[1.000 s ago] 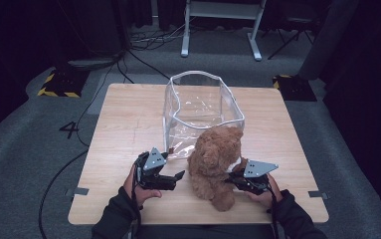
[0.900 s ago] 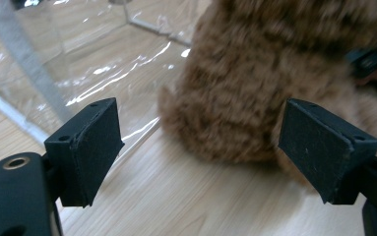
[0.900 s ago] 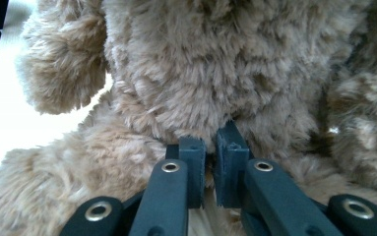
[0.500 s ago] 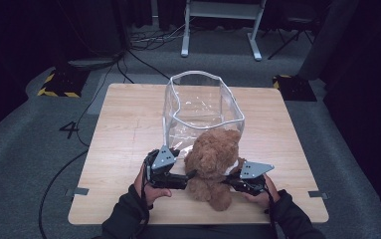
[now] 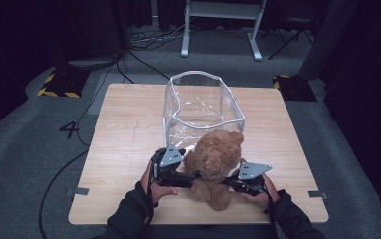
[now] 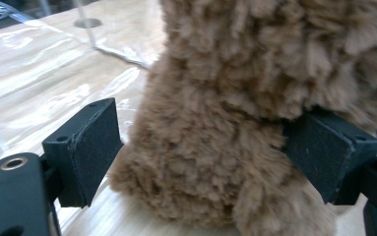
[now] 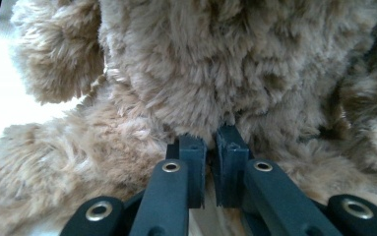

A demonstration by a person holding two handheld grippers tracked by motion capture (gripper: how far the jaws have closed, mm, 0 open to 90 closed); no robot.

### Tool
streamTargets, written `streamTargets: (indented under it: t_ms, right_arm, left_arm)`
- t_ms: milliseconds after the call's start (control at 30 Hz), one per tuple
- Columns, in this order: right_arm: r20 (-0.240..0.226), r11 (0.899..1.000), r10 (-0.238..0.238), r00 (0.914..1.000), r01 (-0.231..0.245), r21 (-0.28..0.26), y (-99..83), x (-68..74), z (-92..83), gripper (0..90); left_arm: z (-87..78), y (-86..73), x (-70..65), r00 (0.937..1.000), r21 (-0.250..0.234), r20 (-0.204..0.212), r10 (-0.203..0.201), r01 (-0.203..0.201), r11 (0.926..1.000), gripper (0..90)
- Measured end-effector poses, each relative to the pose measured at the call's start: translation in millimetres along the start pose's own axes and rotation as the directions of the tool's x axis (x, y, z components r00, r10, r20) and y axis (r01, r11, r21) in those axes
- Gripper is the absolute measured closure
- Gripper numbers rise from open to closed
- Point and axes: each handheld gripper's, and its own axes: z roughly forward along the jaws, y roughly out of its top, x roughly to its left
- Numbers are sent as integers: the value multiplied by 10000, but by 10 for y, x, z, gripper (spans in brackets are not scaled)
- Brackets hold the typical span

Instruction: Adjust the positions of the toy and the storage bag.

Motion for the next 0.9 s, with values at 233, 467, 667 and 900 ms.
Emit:
streamTargets:
  t_ms: [233, 467, 667, 900]
  right_arm:
    - [11, 10000, -16, 10000, 16, 66, 2, 12, 16, 847]
    - [5, 9999, -41, 10000, 41, 139, -6, 8, 29, 852]
    - [-1, 9997, -78, 10000, 78, 217, -13, 9, 42, 855]
    - [36, 9996, -76, 10000, 75, 261, -19, 13, 49, 856]
  left_arm:
    - [53, 17, -150, 9957, 178, 549, 740, -751, 9970, 158]
    - [220, 75, -177, 9982, 303, 220, 549, -556, 9980, 155]
    - [328, 95, -195, 9985, 307, -158, 521, -516, 9982, 112]
    - [434, 78, -220, 9943, 149, -968, 453, -441, 9989, 199]
